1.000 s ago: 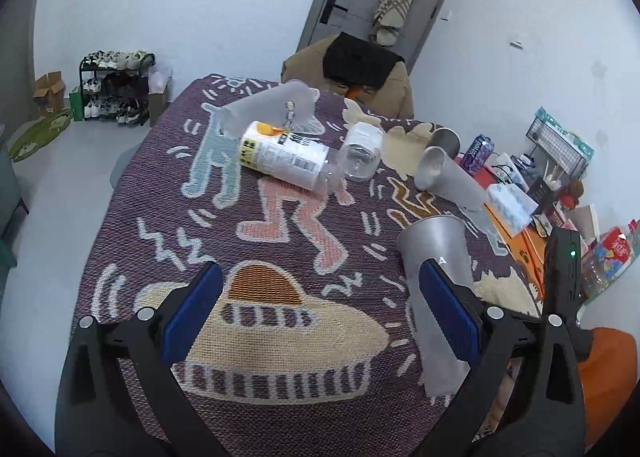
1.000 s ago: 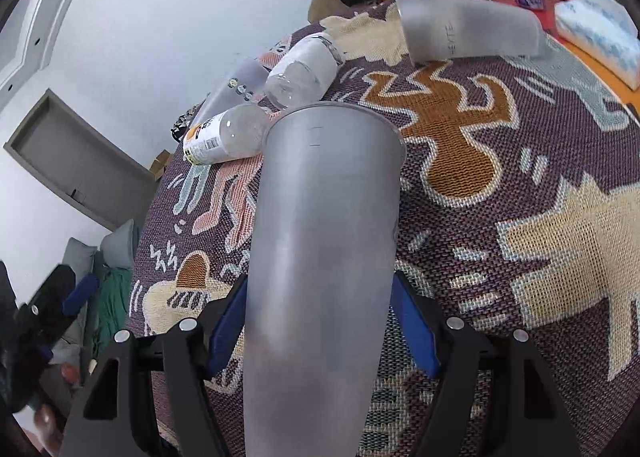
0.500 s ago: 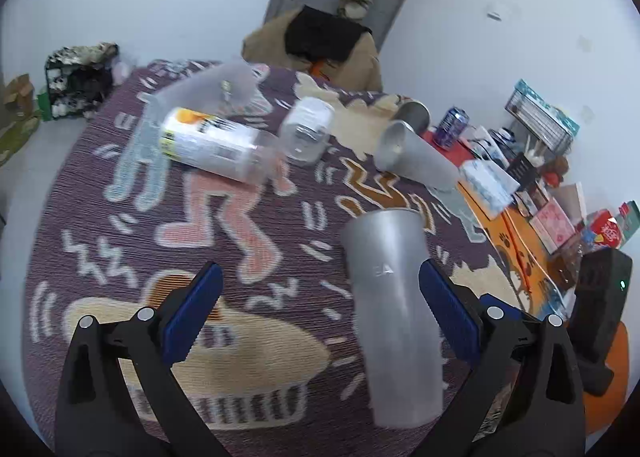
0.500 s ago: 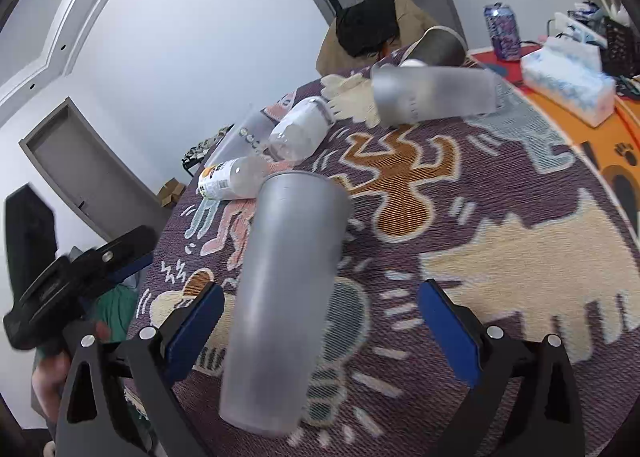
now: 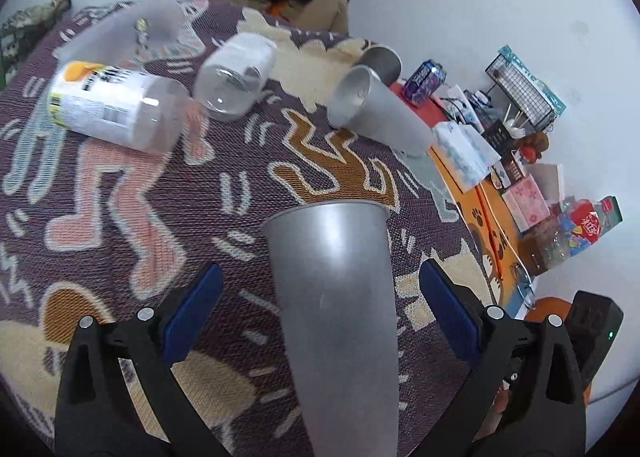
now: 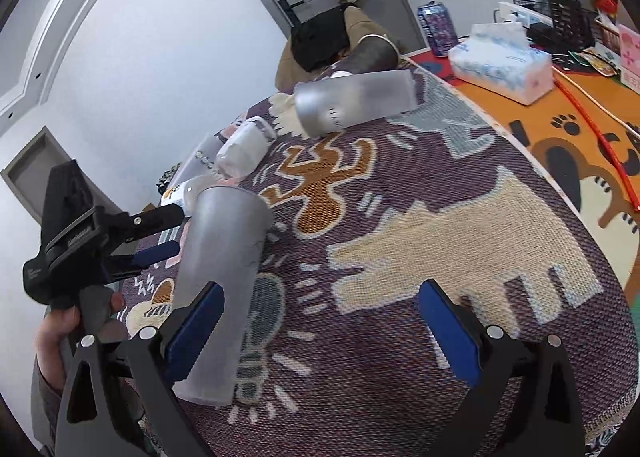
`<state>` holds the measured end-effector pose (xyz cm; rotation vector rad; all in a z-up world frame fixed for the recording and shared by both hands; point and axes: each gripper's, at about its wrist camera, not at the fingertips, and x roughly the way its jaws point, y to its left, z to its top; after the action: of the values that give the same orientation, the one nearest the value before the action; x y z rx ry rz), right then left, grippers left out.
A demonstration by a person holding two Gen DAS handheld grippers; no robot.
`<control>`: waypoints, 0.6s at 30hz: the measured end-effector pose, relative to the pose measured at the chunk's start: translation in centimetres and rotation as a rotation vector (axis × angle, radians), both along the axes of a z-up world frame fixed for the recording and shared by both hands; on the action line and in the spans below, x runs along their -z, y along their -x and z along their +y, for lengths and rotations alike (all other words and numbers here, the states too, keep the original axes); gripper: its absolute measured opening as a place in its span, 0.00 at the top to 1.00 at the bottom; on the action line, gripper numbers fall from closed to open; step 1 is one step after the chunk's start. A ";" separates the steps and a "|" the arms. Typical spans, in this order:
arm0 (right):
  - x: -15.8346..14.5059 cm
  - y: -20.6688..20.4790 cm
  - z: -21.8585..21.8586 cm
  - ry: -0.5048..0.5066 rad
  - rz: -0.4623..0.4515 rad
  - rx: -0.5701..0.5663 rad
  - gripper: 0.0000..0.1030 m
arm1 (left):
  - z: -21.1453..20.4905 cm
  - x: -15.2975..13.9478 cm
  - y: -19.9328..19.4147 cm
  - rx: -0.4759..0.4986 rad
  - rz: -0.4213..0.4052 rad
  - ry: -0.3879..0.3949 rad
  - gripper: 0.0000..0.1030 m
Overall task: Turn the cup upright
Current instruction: 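Rotate the held frosted cup with the right gripper, rim turning upward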
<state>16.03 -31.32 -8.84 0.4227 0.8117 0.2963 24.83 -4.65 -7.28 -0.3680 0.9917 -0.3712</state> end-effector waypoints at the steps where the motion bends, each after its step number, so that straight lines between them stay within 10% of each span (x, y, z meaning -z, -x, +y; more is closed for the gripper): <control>1: 0.1 0.1 -0.3 -0.004 0.003 0.004 0.07 | -0.3 0.3 -0.5 0.014 0.012 0.007 0.05; 18: 0.7 1.1 -1.2 -0.040 0.032 0.016 0.07 | -1.7 2.5 -4.2 0.048 0.126 0.035 0.18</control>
<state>14.97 -32.52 -9.59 0.4723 0.8345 0.2921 29.06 -6.33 -9.80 -0.4036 1.1199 -0.4133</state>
